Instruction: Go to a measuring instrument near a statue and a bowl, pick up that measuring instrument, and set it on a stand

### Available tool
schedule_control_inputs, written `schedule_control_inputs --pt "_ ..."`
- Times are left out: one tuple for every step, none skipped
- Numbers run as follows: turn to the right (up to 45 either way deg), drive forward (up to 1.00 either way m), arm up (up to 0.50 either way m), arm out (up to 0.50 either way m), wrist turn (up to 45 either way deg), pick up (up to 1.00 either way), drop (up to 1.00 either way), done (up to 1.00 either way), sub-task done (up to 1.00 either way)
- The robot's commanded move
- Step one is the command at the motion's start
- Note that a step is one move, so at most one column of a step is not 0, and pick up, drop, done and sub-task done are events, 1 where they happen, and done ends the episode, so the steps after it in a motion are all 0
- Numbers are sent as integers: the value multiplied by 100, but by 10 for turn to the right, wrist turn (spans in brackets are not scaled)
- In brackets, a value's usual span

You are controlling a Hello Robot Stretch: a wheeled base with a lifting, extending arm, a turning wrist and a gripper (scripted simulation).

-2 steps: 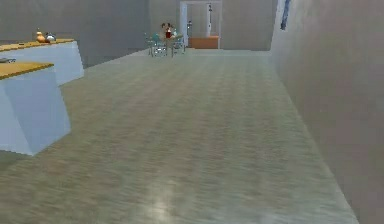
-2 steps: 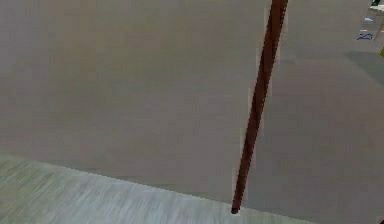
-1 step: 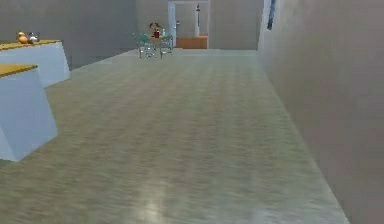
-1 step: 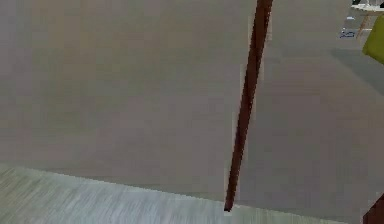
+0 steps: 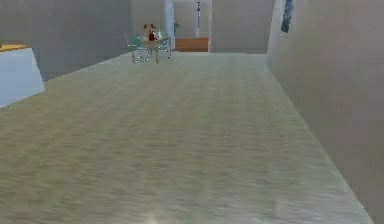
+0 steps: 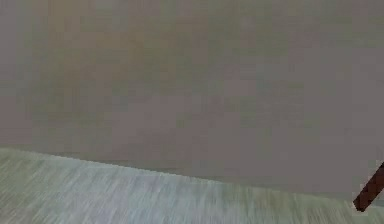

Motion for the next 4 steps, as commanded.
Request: schedule_control_inputs --pt "0 100 0 0 0 0 0 0 0" --pt "0 100 0 0 0 0 0 0 0" --pt "0 100 0 0 0 0 0 0 0" --pt "0 100 0 0 0 0 0 0 0"
